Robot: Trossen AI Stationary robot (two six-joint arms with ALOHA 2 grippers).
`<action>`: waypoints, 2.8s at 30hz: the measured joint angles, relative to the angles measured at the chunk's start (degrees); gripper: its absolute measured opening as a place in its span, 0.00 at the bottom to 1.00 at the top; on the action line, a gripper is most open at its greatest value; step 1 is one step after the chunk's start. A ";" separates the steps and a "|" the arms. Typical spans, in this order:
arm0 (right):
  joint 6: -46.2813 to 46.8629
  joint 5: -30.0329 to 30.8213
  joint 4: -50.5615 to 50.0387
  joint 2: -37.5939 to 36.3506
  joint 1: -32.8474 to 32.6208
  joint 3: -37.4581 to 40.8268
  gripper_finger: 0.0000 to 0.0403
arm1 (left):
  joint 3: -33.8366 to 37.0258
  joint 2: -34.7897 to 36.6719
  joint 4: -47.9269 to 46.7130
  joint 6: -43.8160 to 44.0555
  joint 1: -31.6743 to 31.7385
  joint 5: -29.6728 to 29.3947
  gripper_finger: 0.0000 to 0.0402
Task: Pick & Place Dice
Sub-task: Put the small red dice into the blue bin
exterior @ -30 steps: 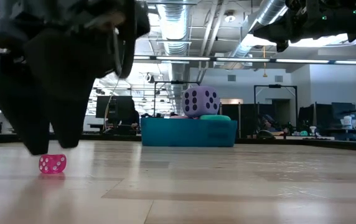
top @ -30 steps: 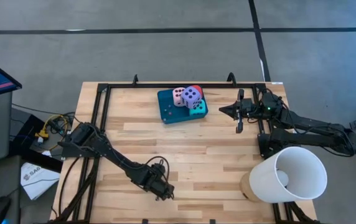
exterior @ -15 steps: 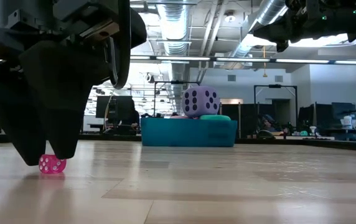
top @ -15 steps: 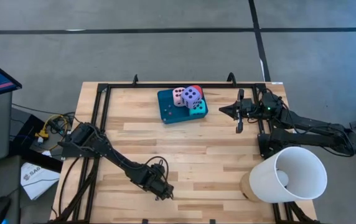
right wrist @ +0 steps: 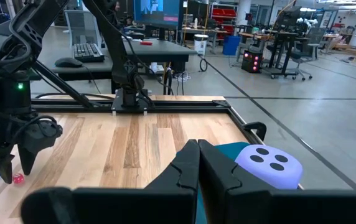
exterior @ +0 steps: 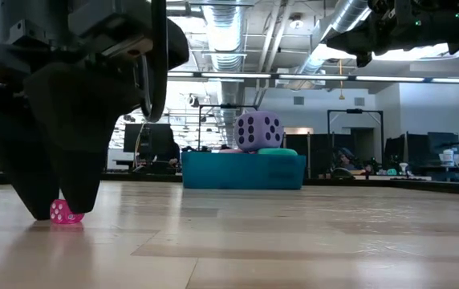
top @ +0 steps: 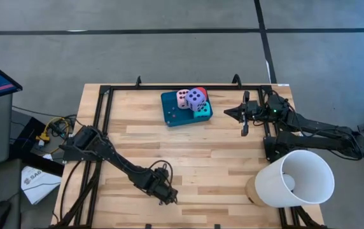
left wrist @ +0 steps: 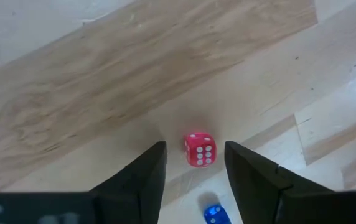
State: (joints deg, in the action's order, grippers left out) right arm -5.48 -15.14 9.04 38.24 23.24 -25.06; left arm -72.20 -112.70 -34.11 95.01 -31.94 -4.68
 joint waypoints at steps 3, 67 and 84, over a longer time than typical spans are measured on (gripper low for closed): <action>0.00 0.00 -0.02 0.00 0.00 -0.02 0.00 | -0.15 -0.87 0.72 -0.01 0.00 0.21 0.39; 0.02 -0.02 0.00 0.01 -0.02 -0.02 0.00 | 0.00 16.21 -3.46 -40.95 18.99 -15.49 0.12; 0.00 -0.02 -0.03 0.02 -0.02 -0.02 0.00 | 0.14 18.60 8.40 -61.95 33.58 -27.63 0.12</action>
State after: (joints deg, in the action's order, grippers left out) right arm -5.48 -15.16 9.01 38.26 23.22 -25.08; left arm -72.06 -94.11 -25.71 33.06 1.63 -32.31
